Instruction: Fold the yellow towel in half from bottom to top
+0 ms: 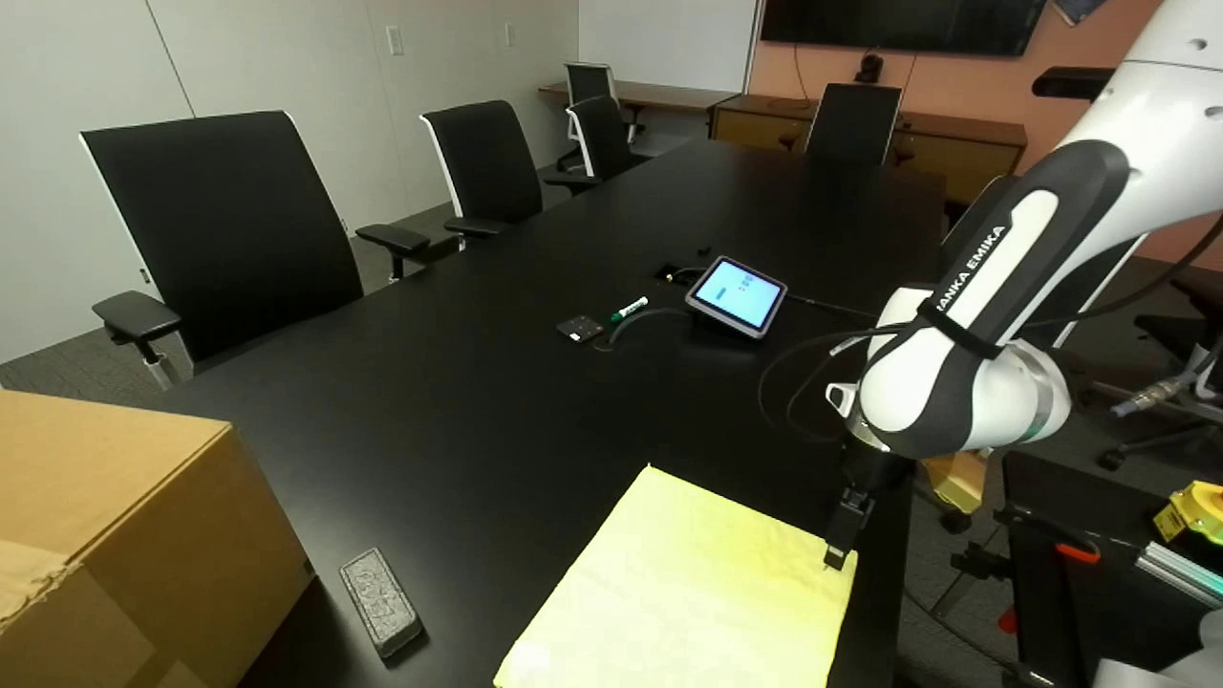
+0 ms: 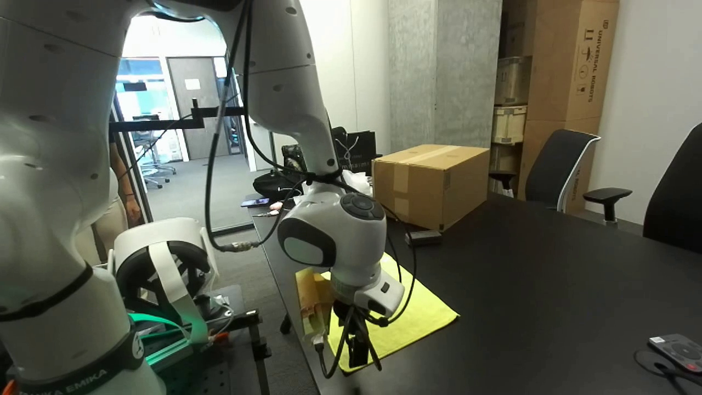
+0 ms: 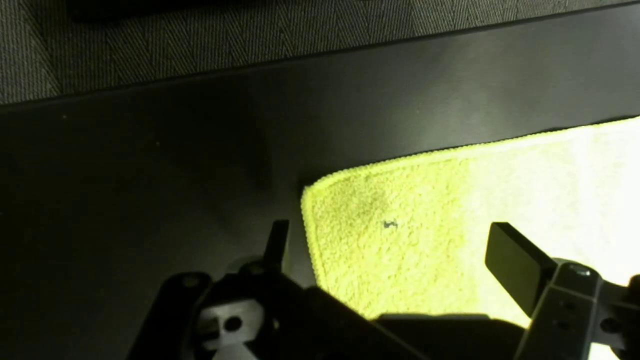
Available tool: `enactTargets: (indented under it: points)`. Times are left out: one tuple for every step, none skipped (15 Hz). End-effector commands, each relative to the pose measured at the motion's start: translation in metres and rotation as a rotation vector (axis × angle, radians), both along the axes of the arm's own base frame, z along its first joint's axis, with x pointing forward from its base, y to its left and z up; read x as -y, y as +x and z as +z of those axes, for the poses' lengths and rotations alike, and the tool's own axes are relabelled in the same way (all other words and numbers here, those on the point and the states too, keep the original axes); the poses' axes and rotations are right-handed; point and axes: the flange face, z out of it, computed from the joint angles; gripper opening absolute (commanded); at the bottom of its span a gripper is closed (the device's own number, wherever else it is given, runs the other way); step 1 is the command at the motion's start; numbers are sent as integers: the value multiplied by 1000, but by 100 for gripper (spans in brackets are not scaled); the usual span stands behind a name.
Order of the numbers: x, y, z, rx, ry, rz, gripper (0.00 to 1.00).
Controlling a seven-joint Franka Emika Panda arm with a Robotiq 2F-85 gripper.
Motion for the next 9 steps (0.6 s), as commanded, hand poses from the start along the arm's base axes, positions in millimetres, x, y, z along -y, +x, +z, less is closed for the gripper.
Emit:
enactTargets:
  points:
    - [8, 5, -22, 12, -1, -12, 100]
    - [10, 4, -28, 9, -3, -17, 100]
    - [11, 4, -34, 6, -4, -23, 100]
    - [11, 4, -38, 0, 1, -25, 100]
    - [12, 4, -43, -2, 1, -30, 100]
    - [12, 4, -46, -2, 1, -35, 100]
    - [12, 5, -47, 3, -5, -42, 100]
    - [13, 5, -48, 5, -4, -45, 100]
    - [12, 6, -49, 6, 2, -48, 100]
